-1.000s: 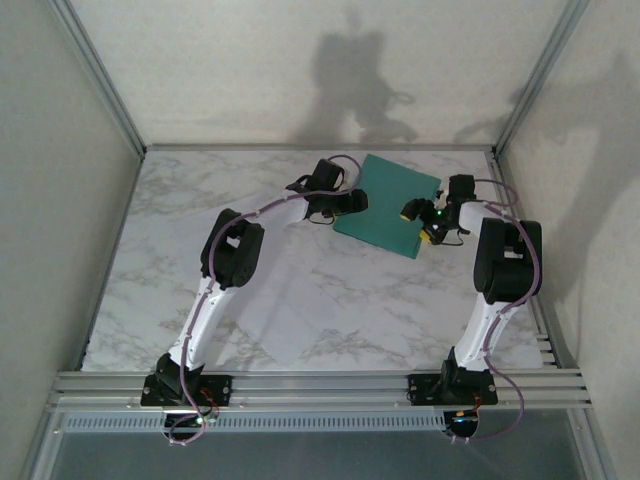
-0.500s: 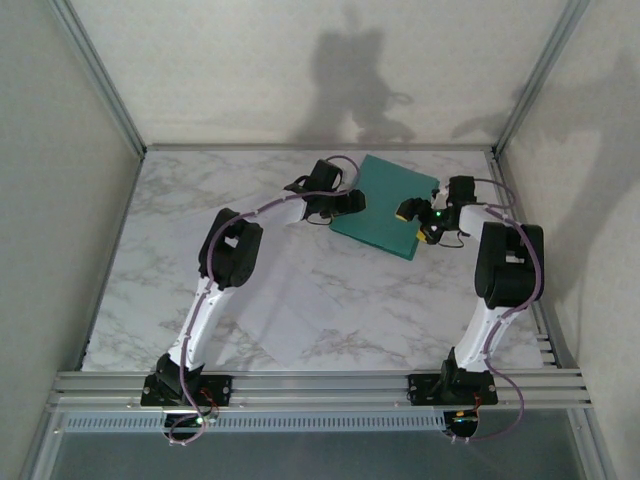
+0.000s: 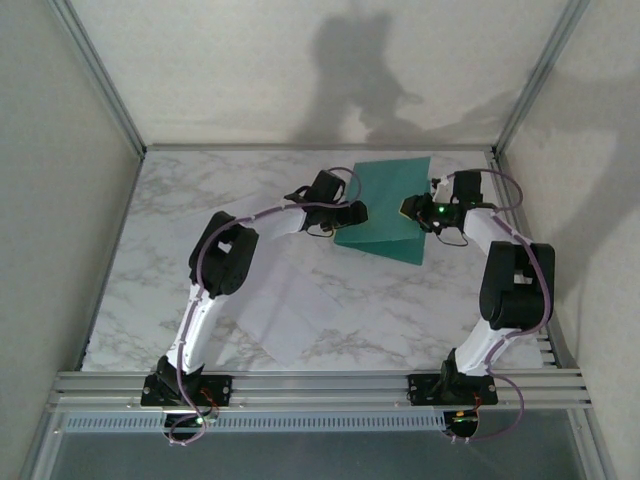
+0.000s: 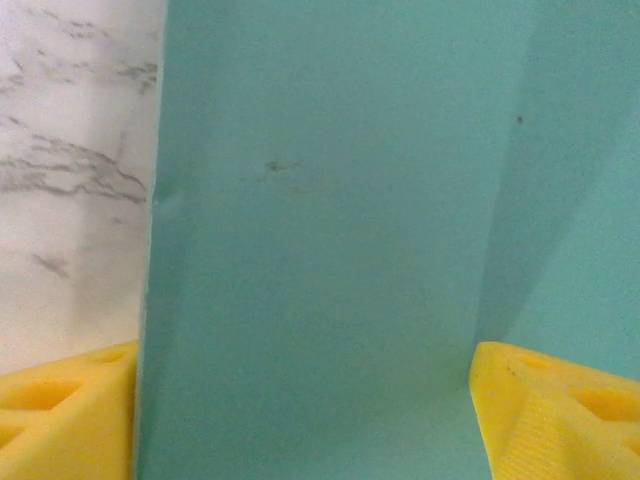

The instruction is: Put the files into the folder

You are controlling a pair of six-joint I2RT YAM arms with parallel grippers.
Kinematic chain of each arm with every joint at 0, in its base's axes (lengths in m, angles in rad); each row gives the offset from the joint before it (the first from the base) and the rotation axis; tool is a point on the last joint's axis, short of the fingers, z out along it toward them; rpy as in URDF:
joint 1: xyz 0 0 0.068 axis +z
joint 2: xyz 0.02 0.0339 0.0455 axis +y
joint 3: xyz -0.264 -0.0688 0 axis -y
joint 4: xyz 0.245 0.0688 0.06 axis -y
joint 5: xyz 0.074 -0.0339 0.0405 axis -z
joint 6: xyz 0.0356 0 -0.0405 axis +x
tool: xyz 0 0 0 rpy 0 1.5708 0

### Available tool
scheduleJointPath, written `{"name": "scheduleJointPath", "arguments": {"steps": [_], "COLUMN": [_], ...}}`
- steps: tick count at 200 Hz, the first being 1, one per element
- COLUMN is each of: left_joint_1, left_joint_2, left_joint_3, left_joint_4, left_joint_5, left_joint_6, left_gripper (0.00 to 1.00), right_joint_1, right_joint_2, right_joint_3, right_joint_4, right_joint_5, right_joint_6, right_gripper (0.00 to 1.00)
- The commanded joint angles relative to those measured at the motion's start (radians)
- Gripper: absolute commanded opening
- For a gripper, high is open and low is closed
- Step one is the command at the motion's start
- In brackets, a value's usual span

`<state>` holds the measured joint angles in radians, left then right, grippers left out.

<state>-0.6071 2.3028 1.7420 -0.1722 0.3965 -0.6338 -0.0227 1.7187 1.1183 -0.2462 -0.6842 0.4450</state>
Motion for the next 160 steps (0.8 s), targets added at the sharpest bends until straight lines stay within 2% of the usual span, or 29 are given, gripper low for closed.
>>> {"name": "scheduleJointPath", "arguments": {"steps": [1,45,85,160], "left_joint_1": [-0.026,-0.034,-0.031,-0.005], "left_joint_2": [-0.094,-0.202,-0.312,-0.486], "left_joint_3": [-0.031,-0.119,-0.176,-0.273], "left_joint_4": [0.049,0.062,0.018,-0.038], "left_joint_5": [-0.023,-0.076,-0.160,-0.244], "left_joint_6": [-0.032,-0.050,-0.036,-0.009], "left_gripper": [0.78,0.79,0.81,0.83], "right_joint_1": [0.007,0.007,0.007,0.052], "right_joint_2": [-0.059,-0.145,-0.182,-0.261], "right_joint_3": [-0.008,0.017,0.095,0.300], "right_joint_4": [-0.056,-0.184,-0.354,-0.673], "right_joint_5": [0.012,0.101,0.185,0.330], "right_joint_6": [-0.047,-0.117,-0.197,-0.379], "right_gripper": [0.30,0.11,0.01,0.01]}}
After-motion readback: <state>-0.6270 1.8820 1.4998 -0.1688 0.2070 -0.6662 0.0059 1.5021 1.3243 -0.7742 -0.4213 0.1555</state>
